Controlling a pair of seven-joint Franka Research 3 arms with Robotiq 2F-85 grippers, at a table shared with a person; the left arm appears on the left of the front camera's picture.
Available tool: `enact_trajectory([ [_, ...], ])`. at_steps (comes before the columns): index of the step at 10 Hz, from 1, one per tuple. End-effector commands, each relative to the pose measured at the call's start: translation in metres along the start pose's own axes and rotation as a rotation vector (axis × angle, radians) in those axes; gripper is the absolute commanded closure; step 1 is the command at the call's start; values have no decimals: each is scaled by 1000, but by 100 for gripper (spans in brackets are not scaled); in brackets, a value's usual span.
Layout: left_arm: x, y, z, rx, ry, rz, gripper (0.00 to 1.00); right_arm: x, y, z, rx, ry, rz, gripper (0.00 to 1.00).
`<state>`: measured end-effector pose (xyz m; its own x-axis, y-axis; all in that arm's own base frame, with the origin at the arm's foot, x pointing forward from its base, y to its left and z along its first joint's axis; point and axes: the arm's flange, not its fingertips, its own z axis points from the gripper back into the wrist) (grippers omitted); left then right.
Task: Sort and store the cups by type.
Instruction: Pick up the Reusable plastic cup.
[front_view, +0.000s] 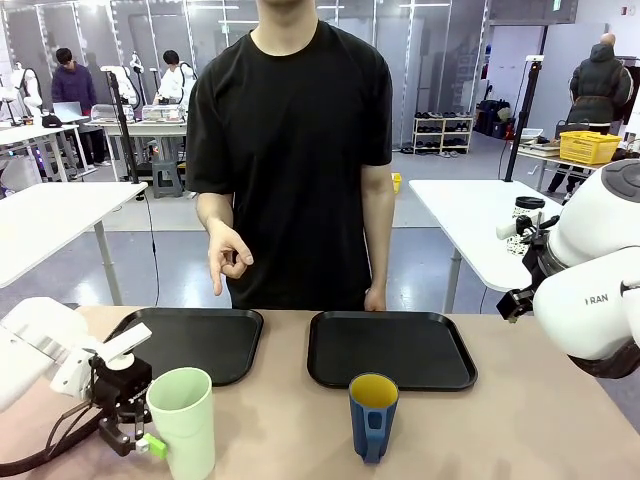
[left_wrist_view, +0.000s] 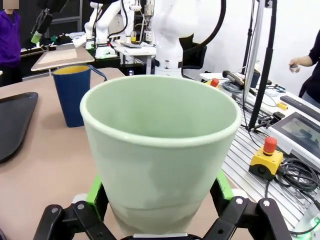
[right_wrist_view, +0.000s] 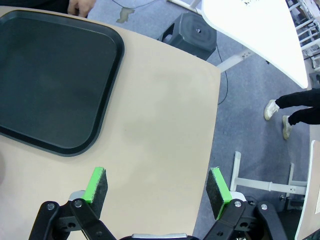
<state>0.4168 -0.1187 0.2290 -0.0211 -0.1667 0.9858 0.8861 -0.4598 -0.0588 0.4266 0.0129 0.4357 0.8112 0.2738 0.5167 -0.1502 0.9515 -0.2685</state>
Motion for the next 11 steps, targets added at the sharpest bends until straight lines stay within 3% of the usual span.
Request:
enact_trajectory([
  [1,-57,-29,-11,-49,-10,-49,0,-1,-1,-1,-3,0,1,0],
  [8,-66,-27,-16,-106,-17,-68,0,-1,-1,-1,-3,0,1,0],
  [11,-66,-27,-17,-100,-22,-82,15,-1,-1,-1,-3,0,1,0],
])
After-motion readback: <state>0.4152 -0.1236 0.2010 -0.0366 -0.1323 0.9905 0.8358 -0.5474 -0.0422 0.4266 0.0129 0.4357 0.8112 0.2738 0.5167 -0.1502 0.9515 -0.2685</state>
